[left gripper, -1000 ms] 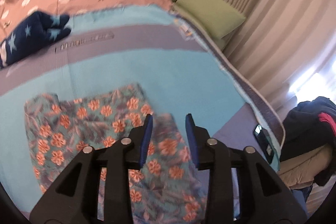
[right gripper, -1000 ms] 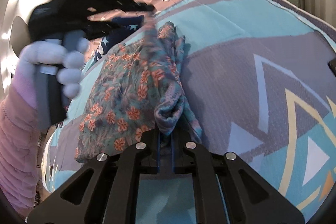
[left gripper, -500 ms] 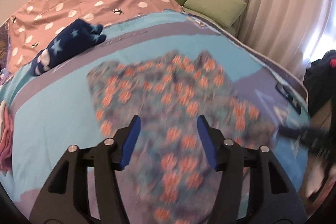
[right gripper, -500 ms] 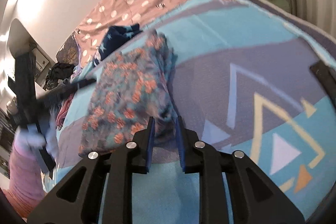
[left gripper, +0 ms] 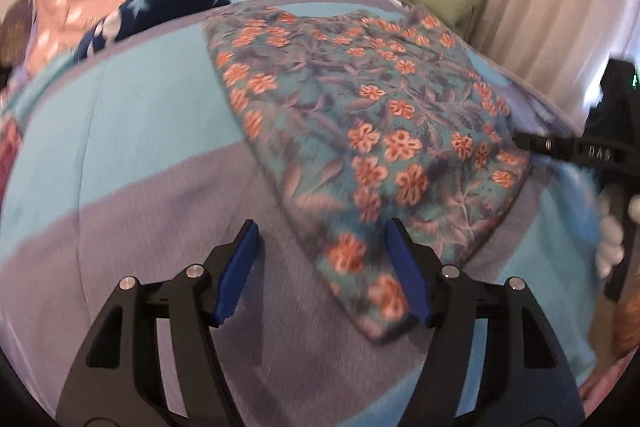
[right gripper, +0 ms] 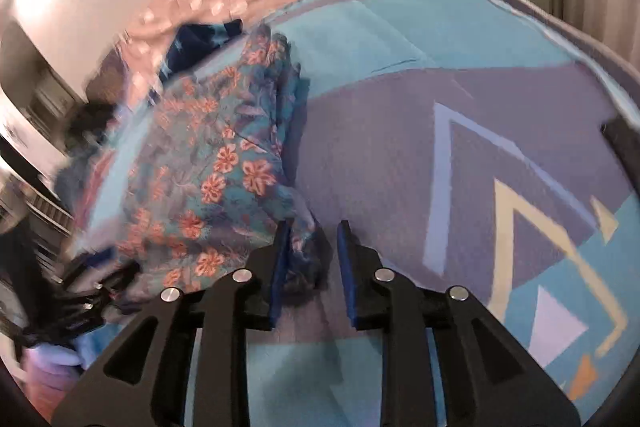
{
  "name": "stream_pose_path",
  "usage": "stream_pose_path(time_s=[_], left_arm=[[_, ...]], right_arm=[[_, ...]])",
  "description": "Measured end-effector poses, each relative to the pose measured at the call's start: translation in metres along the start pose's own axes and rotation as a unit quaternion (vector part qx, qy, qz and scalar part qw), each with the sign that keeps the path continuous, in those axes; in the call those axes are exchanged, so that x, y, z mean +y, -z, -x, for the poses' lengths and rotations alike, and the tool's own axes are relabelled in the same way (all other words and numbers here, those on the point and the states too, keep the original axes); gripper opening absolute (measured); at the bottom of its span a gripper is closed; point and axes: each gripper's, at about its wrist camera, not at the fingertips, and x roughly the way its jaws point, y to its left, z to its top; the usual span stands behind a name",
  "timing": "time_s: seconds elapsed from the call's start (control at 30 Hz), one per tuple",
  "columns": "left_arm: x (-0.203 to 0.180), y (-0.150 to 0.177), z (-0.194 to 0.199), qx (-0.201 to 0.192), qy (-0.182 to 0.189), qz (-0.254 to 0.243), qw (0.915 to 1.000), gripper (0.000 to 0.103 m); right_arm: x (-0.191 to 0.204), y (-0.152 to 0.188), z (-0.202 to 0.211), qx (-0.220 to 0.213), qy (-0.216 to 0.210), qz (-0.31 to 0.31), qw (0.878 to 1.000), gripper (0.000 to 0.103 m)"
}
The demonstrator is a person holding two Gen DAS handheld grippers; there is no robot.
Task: Fold small clothes
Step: 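Open both grippers and release the folded shirt onto the bed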
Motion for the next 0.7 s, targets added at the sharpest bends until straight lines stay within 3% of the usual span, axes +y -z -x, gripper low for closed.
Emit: stream_pose_path(time_s=[0.13,0.3,0.4,0.47,0.53,0.57,0.63,0.7], left_arm=[[0.003,0.005,0.012,-0.002,0.000,0.014,0.9999,0.068],[-0.004,0.007,0.031,-0.027,0.010,0.010,0.9996,0.066],[-0.006,0.004,0.031,-0.030,0.007,0.012,0.9995,0.050],[-0.002,0.002,0.021,-0.011,-0.003,0.030,0.9995,0.042],[0.006,0.006,0.008,0.007,0.005,0.055,0.9984,0.041],[0.009,0.008,0.005,0.005,0.009,0.060,0.9982,0.041],[0.007,0.009,0.008,0.000,0.008,0.053,0.9985,0.041],[0.006,0.008,0.012,0.002,0.011,0.049,0.9988,0.039]], right_arm=[[0.008,-0.003,0.012,-0.008,0.009,0.016,1.000,0.024],[0.034,-0.013,0.029,-0.046,-0.034,0.060,0.997,0.024],[0.044,-0.022,0.025,-0.055,-0.052,0.076,0.994,0.024],[0.045,-0.024,0.011,-0.044,-0.060,0.077,0.994,0.024],[0.037,-0.023,-0.014,-0.002,-0.020,0.064,0.998,0.024],[0.033,-0.020,-0.024,0.017,-0.010,0.054,0.998,0.019],[0.022,-0.015,-0.022,0.006,-0.037,0.042,0.998,0.016],[0.023,-0.017,-0.015,0.009,-0.036,0.043,0.998,0.015]])
